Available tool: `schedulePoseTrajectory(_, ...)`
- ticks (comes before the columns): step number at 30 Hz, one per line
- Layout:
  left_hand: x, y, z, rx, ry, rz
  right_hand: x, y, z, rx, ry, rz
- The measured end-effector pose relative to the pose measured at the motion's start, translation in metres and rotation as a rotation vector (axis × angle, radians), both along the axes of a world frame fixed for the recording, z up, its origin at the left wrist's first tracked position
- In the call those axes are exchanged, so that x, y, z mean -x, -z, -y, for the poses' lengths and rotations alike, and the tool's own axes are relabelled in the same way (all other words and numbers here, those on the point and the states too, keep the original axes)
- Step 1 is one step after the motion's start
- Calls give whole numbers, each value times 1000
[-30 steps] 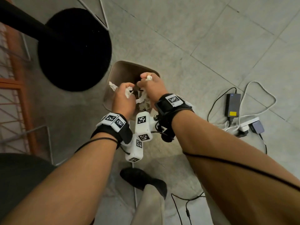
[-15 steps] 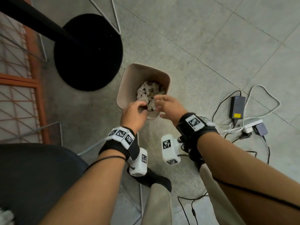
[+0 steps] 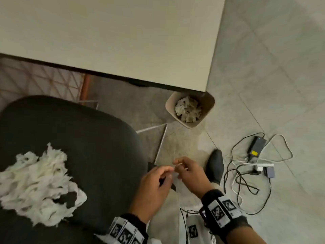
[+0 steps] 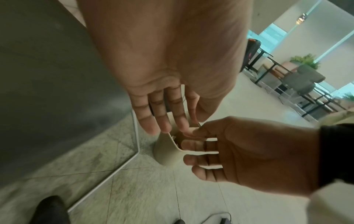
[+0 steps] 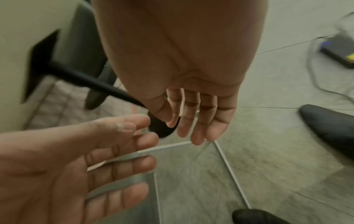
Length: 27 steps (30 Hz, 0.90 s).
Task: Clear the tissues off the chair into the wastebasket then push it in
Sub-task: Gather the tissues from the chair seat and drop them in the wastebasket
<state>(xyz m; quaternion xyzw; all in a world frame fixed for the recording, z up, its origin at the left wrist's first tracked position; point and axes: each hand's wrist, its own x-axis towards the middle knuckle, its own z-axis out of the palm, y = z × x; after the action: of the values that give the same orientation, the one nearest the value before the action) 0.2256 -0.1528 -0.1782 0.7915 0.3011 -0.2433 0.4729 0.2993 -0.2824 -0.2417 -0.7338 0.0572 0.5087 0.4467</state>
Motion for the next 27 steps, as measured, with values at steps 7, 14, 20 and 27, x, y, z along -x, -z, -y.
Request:
schedulePoseTrajectory(7,80,-48,-55,-57,-418,81,14,-48,-89,-101,-336,168)
schedulePoseTrajectory(14,142,-42,-115,-206,-740,39,35,-57,-189,-103,-645,262)
schedulePoseTrajectory(20,179,-16,-161,-309,-975,-69,63,-67,-276,-153,-783,373)
schedulePoseTrajectory(27,183,16,-185,-250,-1086,-293,84,-51,-347,-144,-906,521)
